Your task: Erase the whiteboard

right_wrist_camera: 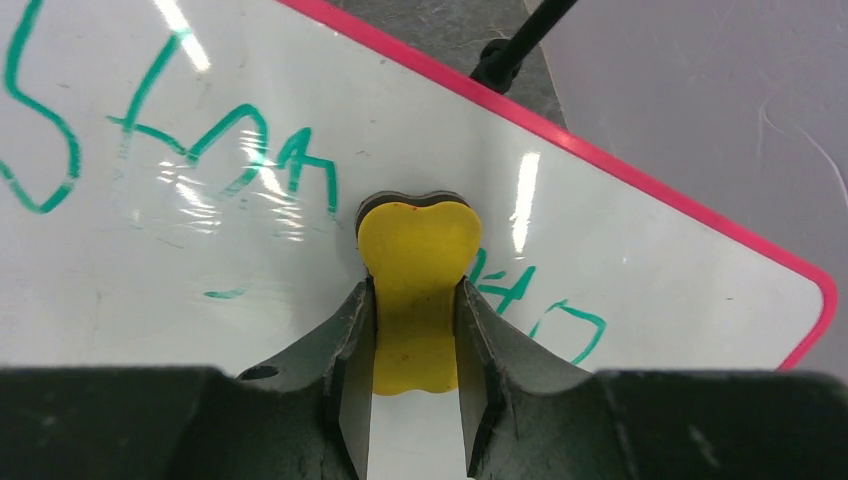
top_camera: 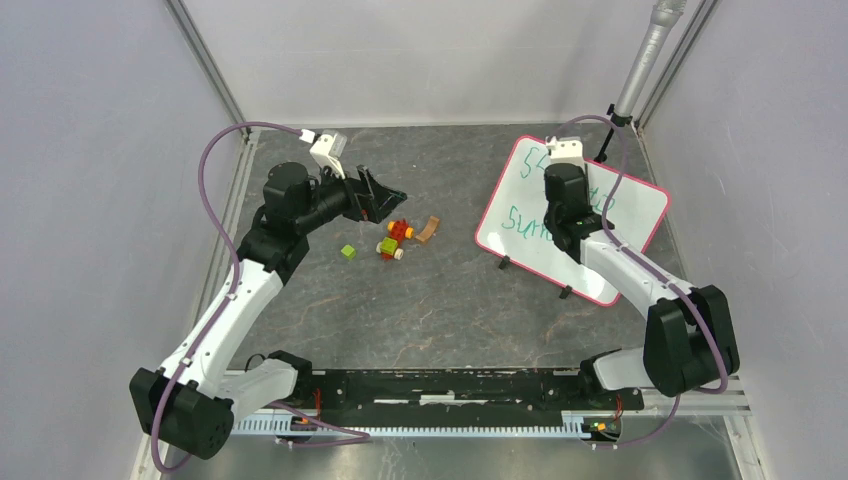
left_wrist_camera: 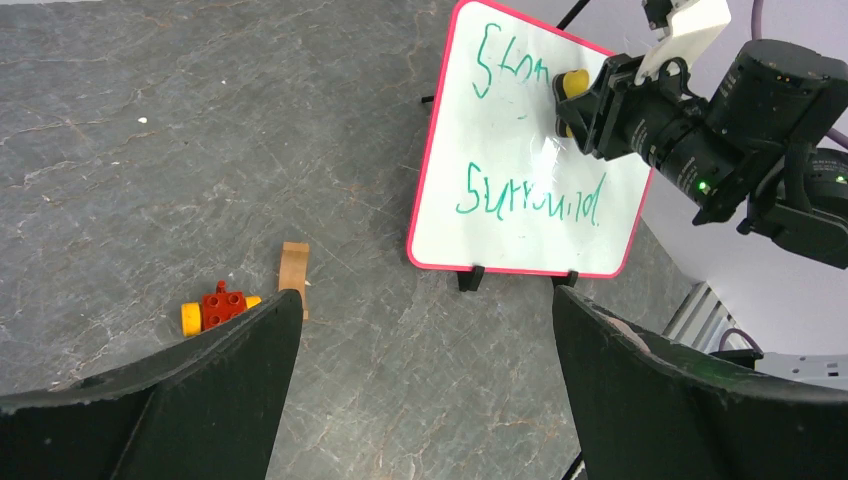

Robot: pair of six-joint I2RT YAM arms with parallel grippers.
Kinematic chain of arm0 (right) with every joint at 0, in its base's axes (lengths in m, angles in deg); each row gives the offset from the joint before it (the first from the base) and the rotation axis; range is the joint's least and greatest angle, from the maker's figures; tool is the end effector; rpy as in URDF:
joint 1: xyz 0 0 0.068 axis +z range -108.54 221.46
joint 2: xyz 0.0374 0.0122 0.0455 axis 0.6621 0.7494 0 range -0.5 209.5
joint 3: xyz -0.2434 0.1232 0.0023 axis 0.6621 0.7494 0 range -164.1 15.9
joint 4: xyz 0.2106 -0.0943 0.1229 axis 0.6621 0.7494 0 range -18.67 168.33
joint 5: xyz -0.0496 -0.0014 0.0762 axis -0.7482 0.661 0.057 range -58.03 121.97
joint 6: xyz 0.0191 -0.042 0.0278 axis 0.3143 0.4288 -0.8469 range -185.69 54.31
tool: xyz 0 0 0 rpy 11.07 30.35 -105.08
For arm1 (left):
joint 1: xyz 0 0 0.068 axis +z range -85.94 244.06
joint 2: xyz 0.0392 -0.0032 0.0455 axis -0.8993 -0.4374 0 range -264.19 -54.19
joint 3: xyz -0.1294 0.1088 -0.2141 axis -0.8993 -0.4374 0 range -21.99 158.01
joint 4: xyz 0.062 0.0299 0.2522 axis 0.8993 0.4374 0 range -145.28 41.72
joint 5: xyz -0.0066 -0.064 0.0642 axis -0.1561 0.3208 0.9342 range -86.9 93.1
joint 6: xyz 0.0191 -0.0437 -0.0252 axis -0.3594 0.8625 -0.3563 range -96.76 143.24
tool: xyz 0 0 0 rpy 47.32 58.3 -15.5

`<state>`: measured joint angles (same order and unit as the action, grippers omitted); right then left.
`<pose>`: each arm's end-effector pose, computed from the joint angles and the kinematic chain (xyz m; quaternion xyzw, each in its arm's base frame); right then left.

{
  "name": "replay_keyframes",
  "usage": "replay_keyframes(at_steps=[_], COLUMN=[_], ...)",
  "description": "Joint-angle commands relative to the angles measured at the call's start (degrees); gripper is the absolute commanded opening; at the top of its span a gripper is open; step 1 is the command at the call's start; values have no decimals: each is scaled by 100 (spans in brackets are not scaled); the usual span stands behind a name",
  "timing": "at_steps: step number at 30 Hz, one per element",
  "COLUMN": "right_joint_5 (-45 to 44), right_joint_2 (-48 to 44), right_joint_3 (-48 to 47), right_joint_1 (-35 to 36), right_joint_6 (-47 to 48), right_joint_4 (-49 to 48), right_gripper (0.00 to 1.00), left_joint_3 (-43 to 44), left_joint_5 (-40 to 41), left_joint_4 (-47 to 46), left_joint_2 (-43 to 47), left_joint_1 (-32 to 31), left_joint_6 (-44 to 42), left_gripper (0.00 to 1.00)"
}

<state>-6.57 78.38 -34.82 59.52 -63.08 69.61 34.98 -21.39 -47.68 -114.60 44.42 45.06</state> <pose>0.2964 0.0733 0.2645 0.0270 0.8206 -0.2112 0.5303 0.2231 -0.0953 0.3678 0.1205 0.7567 -0.3731 0.5232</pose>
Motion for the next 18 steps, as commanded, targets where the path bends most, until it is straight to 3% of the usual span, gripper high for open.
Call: replay_keyframes(at_steps=[1,10,18], right_joint_5=[156,481,-89], right_joint_2=[342,1593,977], right_joint_3=[-162,-1334,-837], right_joint_1=[499,997,982], right_joint_6=[-20,-409,-313], right_joint_4=[-78,94,42], right_gripper=[27,27,27], left_joint_3=[50,-41,50], left_joint_5=[-235,-277,-630], left_joint_4=[-281,-419,-441], left_joint_2=[-114,-296,-792], left_joint_1=[-20,-21,-18], left_joint_6=[164,229,394], left_gripper=[100,100,100])
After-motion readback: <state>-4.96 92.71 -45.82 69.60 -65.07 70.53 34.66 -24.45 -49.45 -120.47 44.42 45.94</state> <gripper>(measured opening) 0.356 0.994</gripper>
